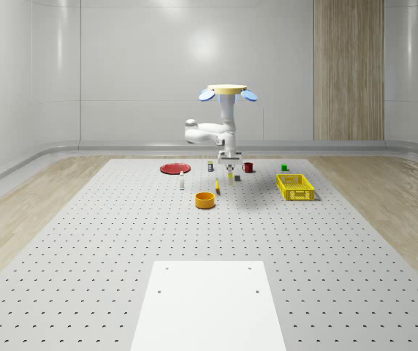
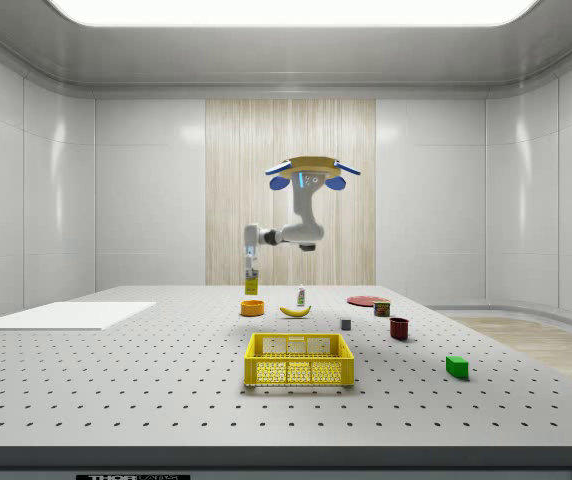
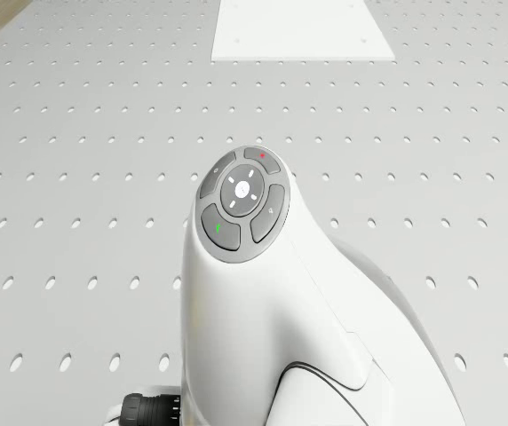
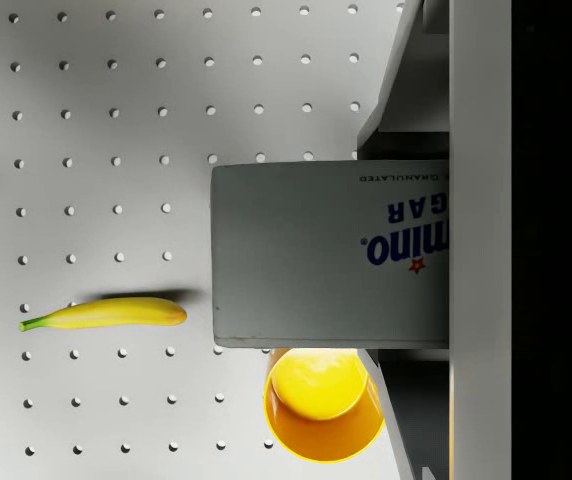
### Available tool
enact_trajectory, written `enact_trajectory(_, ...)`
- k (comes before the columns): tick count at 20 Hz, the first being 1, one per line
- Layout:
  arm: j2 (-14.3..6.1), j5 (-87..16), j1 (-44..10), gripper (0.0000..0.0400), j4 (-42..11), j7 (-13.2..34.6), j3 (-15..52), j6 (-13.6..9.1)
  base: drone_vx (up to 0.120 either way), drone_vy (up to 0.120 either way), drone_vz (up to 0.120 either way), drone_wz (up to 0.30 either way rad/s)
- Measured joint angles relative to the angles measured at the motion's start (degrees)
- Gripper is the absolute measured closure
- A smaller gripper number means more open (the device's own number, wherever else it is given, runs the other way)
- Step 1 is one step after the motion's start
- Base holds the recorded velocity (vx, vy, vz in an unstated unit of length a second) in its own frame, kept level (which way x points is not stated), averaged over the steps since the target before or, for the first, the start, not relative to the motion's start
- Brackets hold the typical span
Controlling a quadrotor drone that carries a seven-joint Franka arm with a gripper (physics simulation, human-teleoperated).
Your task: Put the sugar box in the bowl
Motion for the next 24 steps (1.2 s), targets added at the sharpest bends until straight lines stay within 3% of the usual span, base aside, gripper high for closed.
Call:
enact_trajectory(3,-0.2,0.1,0.0,0.0237,0.0,0.0,0.0,0.2,0.107,-0.120,0.000,0.000)
enact_trajectory(17,-0.9,0.4,-0.1,0.0237,0.0,0.1,0.2,0.9,0.000,-0.120,0.000,0.000)
enact_trajectory(24,-1.2,0.5,-0.1,0.0237,0.0,0.1,0.2,1.2,0.000,-0.120,-0.040,0.000)
